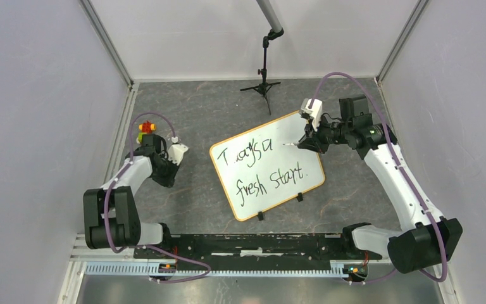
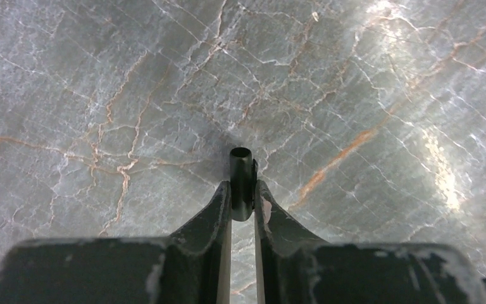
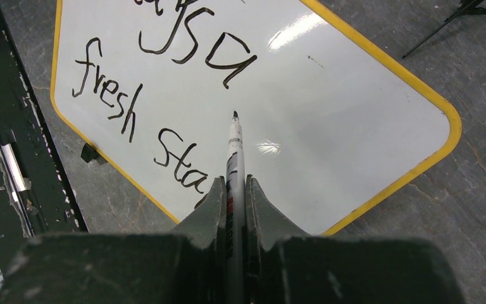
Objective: Write a sentence on the whiteboard
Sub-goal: Pick up the pen cap from the center of the board, then insert the whiteboard marker without the cap into the pen cap.
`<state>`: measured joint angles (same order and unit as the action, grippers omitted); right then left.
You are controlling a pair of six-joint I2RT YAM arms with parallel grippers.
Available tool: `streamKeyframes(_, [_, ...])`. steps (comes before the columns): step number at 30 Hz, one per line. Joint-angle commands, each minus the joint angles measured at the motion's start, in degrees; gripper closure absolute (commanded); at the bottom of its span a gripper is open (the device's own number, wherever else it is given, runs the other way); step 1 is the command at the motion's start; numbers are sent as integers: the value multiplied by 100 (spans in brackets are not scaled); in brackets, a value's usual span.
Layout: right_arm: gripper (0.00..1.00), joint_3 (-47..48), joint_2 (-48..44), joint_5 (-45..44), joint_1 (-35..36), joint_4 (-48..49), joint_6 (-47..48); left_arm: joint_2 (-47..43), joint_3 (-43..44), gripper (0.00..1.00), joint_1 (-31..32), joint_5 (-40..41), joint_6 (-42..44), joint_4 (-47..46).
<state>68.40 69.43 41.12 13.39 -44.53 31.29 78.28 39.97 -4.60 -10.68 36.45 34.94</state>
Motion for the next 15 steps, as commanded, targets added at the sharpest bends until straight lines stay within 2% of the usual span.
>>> streamKeyframes(1, [100, 35, 19, 171, -14, 259, -186, -483, 526, 97, 42, -253, -110, 478])
streamKeyframes(6, [100, -88, -41, 352, -12, 550, -494, -818, 1581, 98, 38, -307, -36, 1326])
streamKeyframes(10, [100, -198, -130, 656, -12, 1006, -1034, -995, 2822, 98, 87, -824, 399, 2300])
streamKeyframes(12, [100, -261, -133, 939, -16, 1266, -1354, -1106, 3420, 98, 319, -990, 574, 2627])
streamKeyframes(15, [100, -288, -77, 1380, -12, 1463, -1679, -1039, 4383, 98, 1106, -1000, 746, 3254])
